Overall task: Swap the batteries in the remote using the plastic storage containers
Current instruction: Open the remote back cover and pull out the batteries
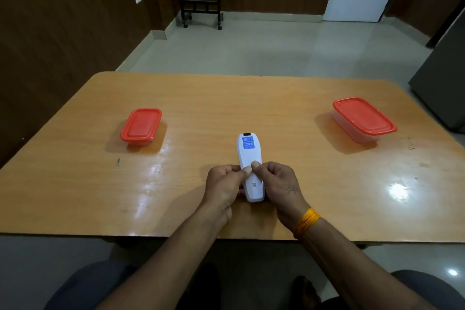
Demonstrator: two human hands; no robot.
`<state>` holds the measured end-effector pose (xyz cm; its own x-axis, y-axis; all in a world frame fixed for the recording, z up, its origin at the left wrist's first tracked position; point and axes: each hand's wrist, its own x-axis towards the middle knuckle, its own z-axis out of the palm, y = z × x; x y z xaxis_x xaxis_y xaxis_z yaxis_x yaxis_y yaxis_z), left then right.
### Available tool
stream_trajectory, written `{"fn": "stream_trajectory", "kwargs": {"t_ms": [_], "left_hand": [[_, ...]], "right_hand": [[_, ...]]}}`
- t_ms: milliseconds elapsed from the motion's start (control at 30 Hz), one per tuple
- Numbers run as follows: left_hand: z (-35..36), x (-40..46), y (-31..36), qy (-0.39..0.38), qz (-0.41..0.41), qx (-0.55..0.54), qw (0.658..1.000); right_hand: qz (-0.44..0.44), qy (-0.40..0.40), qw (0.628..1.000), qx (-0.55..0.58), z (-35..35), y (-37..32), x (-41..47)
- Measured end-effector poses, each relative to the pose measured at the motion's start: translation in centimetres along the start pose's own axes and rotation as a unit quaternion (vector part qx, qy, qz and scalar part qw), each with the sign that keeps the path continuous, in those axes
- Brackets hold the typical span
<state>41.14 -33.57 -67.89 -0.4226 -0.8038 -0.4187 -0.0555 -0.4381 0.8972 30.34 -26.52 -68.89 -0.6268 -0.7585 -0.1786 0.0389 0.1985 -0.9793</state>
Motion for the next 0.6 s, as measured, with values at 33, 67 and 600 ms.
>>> {"fn": "stream_trajectory", "kwargs": {"t_ms": [33,67,600], "left_hand": [[-0.07,0.05,-0.11,-0.001,0.001,0.000,1.000],[-0.17,0.09,-0.25,-0.003,-0.001,0.001,1.000],[0.12,0.03,-0.94,0.052,0.079,0.045,0.994]], "right_hand": [[-0.004,-0.003,1.000,-0.002,-0.01,0.01,0.03],[-0.007,-0.007,1.000,-0.004,-0.02,0.01,0.06],[-0.015,-0.021,0.999,0.043,-0.02,0.15,-0.63]]}}
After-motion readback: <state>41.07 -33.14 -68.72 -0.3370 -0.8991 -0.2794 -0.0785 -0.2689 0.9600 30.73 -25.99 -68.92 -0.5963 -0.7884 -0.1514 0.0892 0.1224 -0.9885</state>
